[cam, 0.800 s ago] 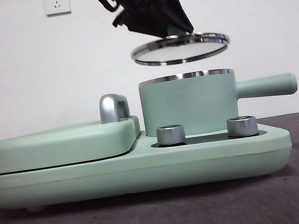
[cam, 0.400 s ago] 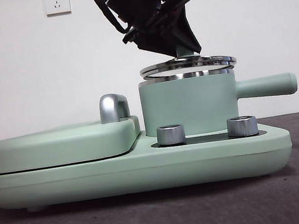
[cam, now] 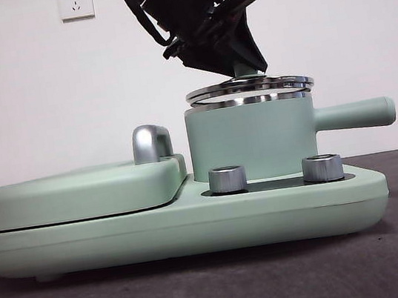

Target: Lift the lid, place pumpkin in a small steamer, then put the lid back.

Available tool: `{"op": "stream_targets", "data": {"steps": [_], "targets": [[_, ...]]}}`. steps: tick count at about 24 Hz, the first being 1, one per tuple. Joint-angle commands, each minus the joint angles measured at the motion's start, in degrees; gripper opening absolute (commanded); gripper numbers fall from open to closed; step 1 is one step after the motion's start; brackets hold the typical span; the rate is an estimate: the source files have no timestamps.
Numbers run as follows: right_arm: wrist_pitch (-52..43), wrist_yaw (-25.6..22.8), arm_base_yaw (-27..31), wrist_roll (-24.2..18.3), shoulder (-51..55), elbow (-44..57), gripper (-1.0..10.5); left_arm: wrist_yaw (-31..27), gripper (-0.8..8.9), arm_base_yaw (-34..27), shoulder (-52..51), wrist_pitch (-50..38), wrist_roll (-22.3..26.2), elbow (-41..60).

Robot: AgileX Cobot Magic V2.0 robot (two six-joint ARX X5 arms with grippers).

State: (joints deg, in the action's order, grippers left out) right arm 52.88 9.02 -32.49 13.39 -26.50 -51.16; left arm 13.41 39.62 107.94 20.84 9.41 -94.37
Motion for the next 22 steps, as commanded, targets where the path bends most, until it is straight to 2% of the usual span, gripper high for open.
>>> {"op": "stream_targets", "data": {"steps": [1, 3, 5, 12, 18, 22], "targets": [[-0.6, 0.0, -0.4, 1.0, -0.2, -0.5, 5.5, 0.1, 0.14, -0.3, 1.2, -1.1, -0.7, -1.9], [-0.6, 0.0, -0.4, 1.0, -0.2, -0.5, 5.5, 0.9, 0.14, -0.7, 1.6, -1.1, -1.3, -1.9], [-0.6, 0.0, -0.4, 1.2, -0.2, -0.5, 5.5, 4.1, 0.14, -0.8, 1.9, -1.0, -1.3, -1.9], [-0.6, 0.0, -0.4, 1.3, -0.2, -0.5, 5.5, 4.3, 0.14, -0.7, 2.0, -0.3, -1.3, -1.9], [-0.6, -0.1, -0.4, 1.6, -0.2, -0.5, 5.5, 4.3, 0.15, -0.6, 3.9, 0.8, 0.7, -1.9], [-0.6, -0.1, -0.4, 1.6, -0.2, -0.5, 5.5, 4.3, 0.15, -0.6, 4.1, 0.0, 3.7, -1.9]]}}
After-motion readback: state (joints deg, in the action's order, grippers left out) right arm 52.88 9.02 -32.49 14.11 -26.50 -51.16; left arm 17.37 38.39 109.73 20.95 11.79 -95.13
